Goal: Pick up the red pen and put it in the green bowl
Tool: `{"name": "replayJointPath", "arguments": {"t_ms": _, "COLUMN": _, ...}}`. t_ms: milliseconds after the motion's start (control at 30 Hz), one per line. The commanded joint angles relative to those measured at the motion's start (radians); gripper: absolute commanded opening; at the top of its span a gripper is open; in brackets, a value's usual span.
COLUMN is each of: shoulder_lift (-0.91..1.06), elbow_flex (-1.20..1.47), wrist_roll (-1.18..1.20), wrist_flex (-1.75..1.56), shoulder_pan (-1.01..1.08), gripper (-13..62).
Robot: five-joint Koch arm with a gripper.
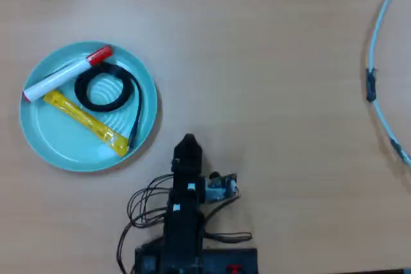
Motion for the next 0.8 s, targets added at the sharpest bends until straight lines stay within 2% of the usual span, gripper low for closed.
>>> {"name": "replayJointPath", "arguments": {"t_ms": 0, "shoulder_lift": 0.095, "elbow_flex": 0.023, "wrist_roll": -0.009, "wrist_flex": -0.012, "shoulder_pan": 0.017, "gripper": 14.7}}
{"name": "replayJointPath", "arguments": {"t_ms": 267, "shoulder_lift": 0.094, "elbow_flex": 0.107, "wrist_roll": -0.009, "wrist_flex": -0.012, "shoulder_pan": 0.018, "gripper": 14.7}}
{"name": "replayJointPath", "arguments": {"t_ms": 767, "shoulder_lift": 0.094, "elbow_flex": 0.109, "wrist_roll": 0.0, "wrist_flex": -0.003, "shoulder_pan": 0.017, "gripper": 14.8}}
